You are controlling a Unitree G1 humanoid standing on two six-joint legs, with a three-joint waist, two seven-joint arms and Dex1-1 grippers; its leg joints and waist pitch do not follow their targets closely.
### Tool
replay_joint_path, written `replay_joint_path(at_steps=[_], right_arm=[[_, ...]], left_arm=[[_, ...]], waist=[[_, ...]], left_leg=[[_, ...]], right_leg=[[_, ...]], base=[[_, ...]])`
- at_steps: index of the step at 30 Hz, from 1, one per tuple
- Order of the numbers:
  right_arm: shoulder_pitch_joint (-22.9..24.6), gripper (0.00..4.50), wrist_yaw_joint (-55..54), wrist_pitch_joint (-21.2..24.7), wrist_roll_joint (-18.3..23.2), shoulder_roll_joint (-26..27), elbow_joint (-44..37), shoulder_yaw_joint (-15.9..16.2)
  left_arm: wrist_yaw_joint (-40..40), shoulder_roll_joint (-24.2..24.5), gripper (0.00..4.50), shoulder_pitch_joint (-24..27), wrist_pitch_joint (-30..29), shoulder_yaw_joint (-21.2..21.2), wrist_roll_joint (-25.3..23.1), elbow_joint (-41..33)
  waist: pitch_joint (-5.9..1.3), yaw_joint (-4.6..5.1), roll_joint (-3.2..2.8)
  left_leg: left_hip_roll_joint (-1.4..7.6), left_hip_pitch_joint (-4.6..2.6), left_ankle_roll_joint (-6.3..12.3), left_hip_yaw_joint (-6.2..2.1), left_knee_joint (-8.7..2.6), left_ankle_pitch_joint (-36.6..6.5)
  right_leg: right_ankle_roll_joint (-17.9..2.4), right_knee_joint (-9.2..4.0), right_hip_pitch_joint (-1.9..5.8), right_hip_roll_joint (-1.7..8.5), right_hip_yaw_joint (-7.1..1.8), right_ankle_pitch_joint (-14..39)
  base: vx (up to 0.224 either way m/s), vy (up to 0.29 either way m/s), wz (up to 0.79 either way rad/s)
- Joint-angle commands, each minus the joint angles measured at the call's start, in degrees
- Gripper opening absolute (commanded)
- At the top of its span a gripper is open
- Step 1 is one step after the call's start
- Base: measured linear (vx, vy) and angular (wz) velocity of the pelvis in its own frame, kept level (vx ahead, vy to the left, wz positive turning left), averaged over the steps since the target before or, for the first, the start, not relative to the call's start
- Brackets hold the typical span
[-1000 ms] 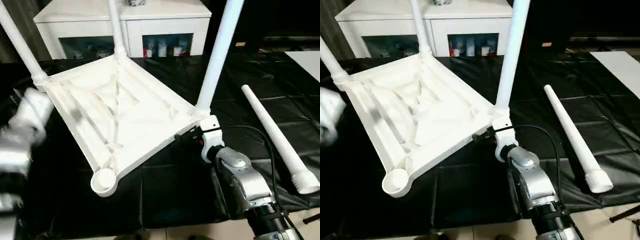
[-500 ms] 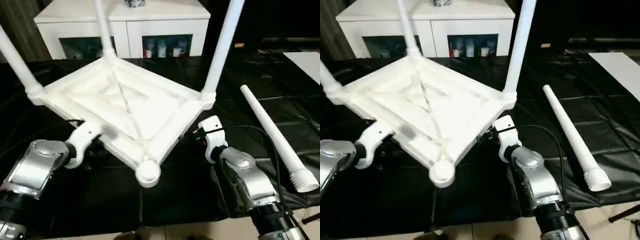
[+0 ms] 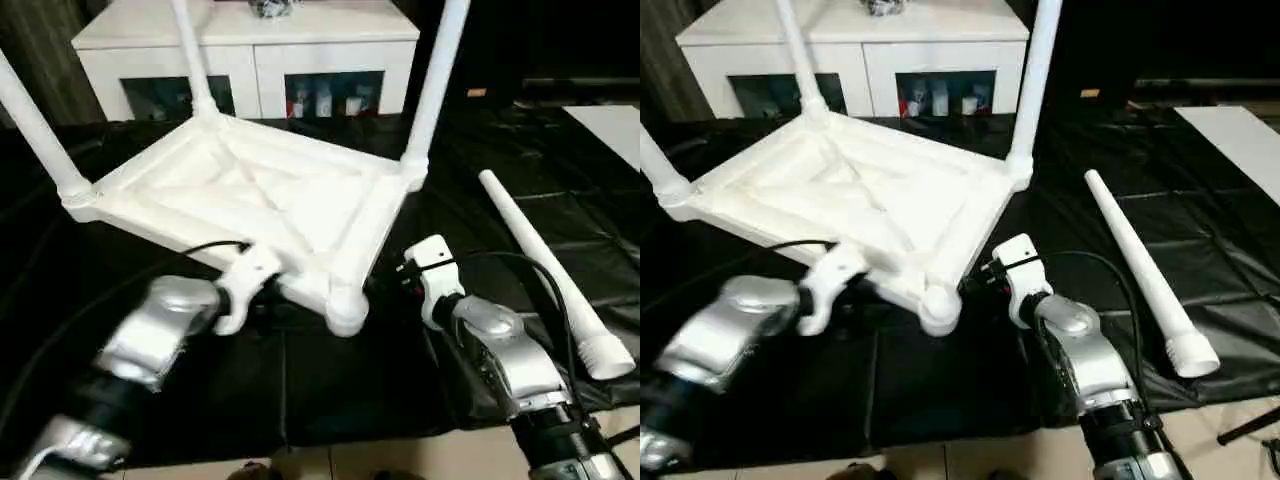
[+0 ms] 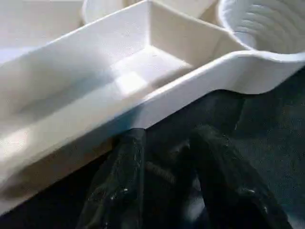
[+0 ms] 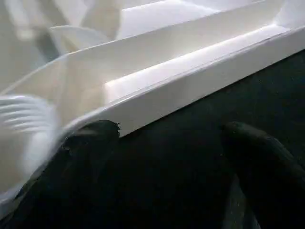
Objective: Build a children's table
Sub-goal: Rotate table base
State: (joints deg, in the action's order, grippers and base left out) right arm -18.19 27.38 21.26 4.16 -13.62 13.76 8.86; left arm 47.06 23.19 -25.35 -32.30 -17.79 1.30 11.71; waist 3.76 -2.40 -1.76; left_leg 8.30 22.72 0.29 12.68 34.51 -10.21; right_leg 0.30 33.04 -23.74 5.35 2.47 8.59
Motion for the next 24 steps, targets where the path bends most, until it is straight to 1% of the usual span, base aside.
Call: replay_joint_path(at_steps=[1, 2, 3, 4, 5, 6, 7, 8, 9, 10, 11, 12, 13, 14, 15, 16, 17, 18, 19, 20, 21, 22, 23, 24], right_arm=[[0.12, 4.19, 2.83, -0.6, 1.39, 0.39, -2.46, 2.25], [0.28, 4.19, 3.4, -0.76, 1.25, -0.33, -3.28, 2.04], [0.43, 4.19, 3.78, -0.69, 1.1, -1.13, -4.09, 1.73], [0.43, 4.19, 3.78, -0.69, 1.1, -1.13, -4.09, 1.73], [0.59, 4.19, 4.22, -0.6, 1.04, -2.01, -4.98, 1.38], [0.88, 4.19, 4.96, -0.11, 1.04, -3.58, -6.63, 0.71], [1.14, 4.19, 5.83, 0.25, 1.26, -5.11, -7.9, 0.06], [1.29, 4.19, 6.3, 0.45, 1.38, -5.93, -8.58, -0.29], [1.61, 4.19, 7.3, 0.69, 1.62, -7.43, -9.64, -0.9], [2.26, 4.19, 9.38, 0.7, 1.61, -10.32, -11.29, -1.67], [2.56, 4.19, 10.4, 0.62, 1.63, -11.64, -11.92, -1.93], [3.05, 4.19, 12.05, 0.53, 1.73, -13.62, -12.81, -2.25], [3.34, 4.19, 12.97, 0.53, 1.86, -14.76, -13.36, -2.4], [3.84, 4.19, 14.83, 0.21, 1.97, -16.78, -14.21, -2.46], [4.26, 4.19, 16.53, 0.32, 2.27, -18.42, -15.02, -2.48], [4.41, 4.19, 17.06, 0.44, 2.38, -18.93, -15.33, -2.45], [4.69, 4.19, 18.04, 0.73, 2.62, -19.88, -15.94, -2.4], [4.98, 4.19, 19.14, 0.91, 2.76, -20.83, -16.61, -2.18], [5.1, 4.19, 19.54, 1.04, 2.87, -21.11, -16.86, -2.1], [5.76, 4.19, 21.7, 1.72, 3.54, -22.64, -18.23, -1.68], [6.14, 4.19, 22.75, 1.81, 3.62, -23.5, -19.03, -1.3], [6.41, 4.19, 23.34, 1.93, 3.74, -24.11, -19.65, -1.03], [6.63, 4.19, 23.79, 2.26, 3.88, -24.55, -20.5, -0.71], [6.78, 4.19, 24.14, 2.57, 4.02, -24.91, -21.19, -0.45]], left_arm=[[-1.07, -1.66, 1.72, -2.36, 3.87, -0.72, -0.39, -0.15], [-1.02, -2.14, 1.72, -2.69, 7.4, -0.45, -0.32, 0.04], [0.47, -1.91, 1.72, -2.6, 10.62, -0.18, 0.41, -0.86], [0.47, -1.91, 1.72, -2.6, 10.62, -0.18, 0.41, -0.86], [2.42, -1.21, 1.72, -2.46, 11.91, -0.06, 1.29, -2.17], [5.81, 0.33, 1.72, -2.36, 11.94, 0.11, 2.81, -4.28], [8.87, 1.86, 1.92, -2.4, 11.15, 0.16, 4.07, -5.77], [10.51, 2.67, 2.02, -2.42, 10.82, 0.2, 4.73, -6.54], [12.79, 3.99, 2.07, -2.74, 11.36, 0.06, 5.06, -6.97], [15.56, 5.28, 2.07, -3.96, 11.9, 0.17, 5.45, -6.34], [16.3, 5.55, 2.11, -4.78, 12.26, 0.26, 5.44, -5.54], [16.61, 5.55, 2.23, -6.33, 13.49, 0.29, 4.88, -3.52], [16.71, 5.47, 2.39, -7.26, 14.67, 0.3, 4.4, -2.04], [16.17, 4.99, 2.5, -9.17, 16.87, 0.08, 3.08, 1.35], [15.67, 4.64, 2.5, -11.02, 19.39, -0.71, 1.29, 4.89], [15.7, 4.56, 2.5, -11.57, 20.13, -1.01, 0.88, 5.99], [15.85, 4.44, 2.55, -12.57, 21.53, -1.63, 0.14, 8.04], [16.31, 4.26, 2.69, -13.55, 23.3, -2.33, -0.57, 10.25], [16.46, 4.18, 2.69, -13.89, 23.74, -2.69, -0.89, 10.94], [17.22, 3.79, 2.84, -15.75, 26.1, -4.69, -2.66, 14.68], [17.0, 3.56, 2.84, -16.99, 27.98, -6.05, -4.27, 17.15], [16.94, 3.51, 2.84, -17.75, 29.1, -6.9, -5.16, 18.56], [17.91, 3.55, 2.84, -18.56, 30.27, -8.09, -6.11, 20.48], [18.79, 3.6, 2.84, -19.26, 31.28, -9.09, -6.93, 22.17]], waist=[[-3.71, 0.42, -0.22], [-3.69, 0.57, -0.35], [-3.69, 0.57, -0.22], [-3.79, 0.48, -0.25], [-3.72, 0.38, -0.29], [-3.68, 0.35, -0.36], [-3.75, 0.31, -0.43], [-3.7, 0.29, -0.42], [-3.6, 0.33, -0.68], [-3.55, 0.48, -0.55], [-3.56, 0.43, -0.62], [-3.42, 0.46, -0.51], [-3.42, 0.49, -0.47], [-3.35, 0.54, -0.52], [-3.39, 0.64, -0.66], [-3.38, 0.7, -0.51], [-3.37, 0.85, -0.38], [-3.26, 0.99, -0.54], [-3.36, 1.06, -0.47], [-3.24, 1.29, -0.66], [-3.37, 1.51, -0.96], [-3.11, 1.68, -1.1], [-3.02, 1.93, -1.41], [-3.04, 2.09, -1.36]], left_leg=[[4.28, -2.68, -3.86, -3.8, -5.23, -28.28], [4.26, -2.76, -3.84, -3.85, -5.18, -28.69], [4.25, -2.87, -3.73, -3.79, -5.13, -28.84], [4.3, -3.03, -3.54, -3.75, -5.04, -28.75], [4.34, -3.11, -3.48, -3.76, -5.06, -28.93], [4.35, -3.07, -3.58, -3.8, -5.14, -29.28], [4.54, -2.99, -3.71, -3.87, -5.33, -29.55], [4.65, -2.76, -3.72, -3.91, -5.59, -29.69], [4.6, -2.76, -3.85, -3.88, -5.64, -30.08], [4.5, -2.96, -4.09, -3.79, -5.64, -30.85], [4.36, -3.08, -4.17, -3.7, -5.48, -31.03], [4.3, -3.17, -4.15, -3.57, -5.44, -31.29], [4.17, -3.36, -4.01, -3.59, -5.16, -31.55], [4.0, -3.41, -3.78, -3.62, -4.91, -31.56], [3.93, -3.22, -3.5, -3.88, -4.8, -31.23], [3.95, -3.07, -3.38, -3.92, -4.86, -31.03], [3.98, -2.84, -3.06, -4.15, -4.82, -30.91], [3.96, -2.91, -2.82, -4.3, -4.73, -31.51], [4.02, -2.86, -2.85, -4.45, -4.76, -31.45], [4.08, -2.68, -2.5, -4.77, -4.88, -32.11], [4.41, -2.75, -2.84, -5.11, -5.18, -33.12], [4.5, -2.54, -2.84, -5.34, -5.44, -34.23], [4.61, -2.74, -3.34, -5.67, -5.68, -36.73], [4.56, -3.1, -3.49, -5.63, -5.67, -37.73]], right_leg=[[-6.21, -5.32, 0.98, 3.41, -1.77, 30.47], [-5.93, -5.43, 0.87, 3.36, -1.65, 31.25], [-5.67, -5.65, 0.77, 3.32, -1.63, 31.77], [-5.48, -5.74, 0.65, 3.37, -1.71, 31.93], [-5.69, -5.73, 0.51, 3.33, -1.69, 31.73], [-5.64, -5.65, 0.54, 3.29, -1.65, 31.89], [-6.06, -5.34, 0.73, 3.34, -1.69, 30.95], [-6.27, -5.1, 0.95, 3.33, -1.71, 30.13], [-6.36, -5.02, 0.84, 3.22, -1.71, 29.92], [-6.33, -5.06, 0.69, 3.02, -1.7, 29.79], [-6.29, -5.01, 0.72, 3.14, -1.76, 30.26], [-6.09, -5.25, 0.58, 3.08, -1.79, 31.03], [-5.66, -5.45, 0.59, 3.15, -1.71, 32.67], [-5.18, -5.82, 0.55, 3.21, -1.57, 34.43], [-4.39, -5.92, 0.87, 3.31, -1.39, 35.76], [-4.15, -5.99, 1.03, 3.37, -1.32, 36.13], [-3.75, -6.06, 1.17, 3.58, -1.16, 37.51], [-3.16, -6.43, 1.21, 3.57, -0.8, 39.36], [-3.42, -6.34, 1.41, 3.72, -0.7, 39.16], [-3.03, -6.58, 1.72, 3.62, -0.19, 39.77], [-3.89, -6.37, 2.2, 3.83, 0.22, 37.39], [-3.83, -6.54, 2.3, 3.64, 0.56, 36.95], [-3.42, -6.67, 2.4, 3.53, 0.94, 36.57], [-3.59, -6.85, 2.3, 3.55, 1.12, 36.45]], base=[[0.0, 0.0, 0.0], [0.0, 0.0, 0.0], [0.0, 0.0, 0.0], [0.0, 0.0, 0.0], [0.0, 0.0, 0.0], [0.0, 0.0, 0.0], [0.0, 0.0, 0.0], [0.0, 0.0, 0.0], [0.0, 0.0, 0.0], [0.0, 0.0, 0.0], [0.0, 0.0, 0.0], [0.0, 0.0, 0.0], [0.0, 0.0, 0.0], [0.0, 0.0, 0.0], [0.0, 0.0, 0.0], [0.0, 0.0, 0.0], [0.0, 0.0, 0.0], [0.0, 0.0, 0.0], [0.0, 0.0, 0.0], [0.0, 0.0, 0.0], [0.0, 0.0, 0.0], [0.0, 0.0, 0.0], [0.0, 0.0, 0.0], [0.0, 0.0, 0.0]])
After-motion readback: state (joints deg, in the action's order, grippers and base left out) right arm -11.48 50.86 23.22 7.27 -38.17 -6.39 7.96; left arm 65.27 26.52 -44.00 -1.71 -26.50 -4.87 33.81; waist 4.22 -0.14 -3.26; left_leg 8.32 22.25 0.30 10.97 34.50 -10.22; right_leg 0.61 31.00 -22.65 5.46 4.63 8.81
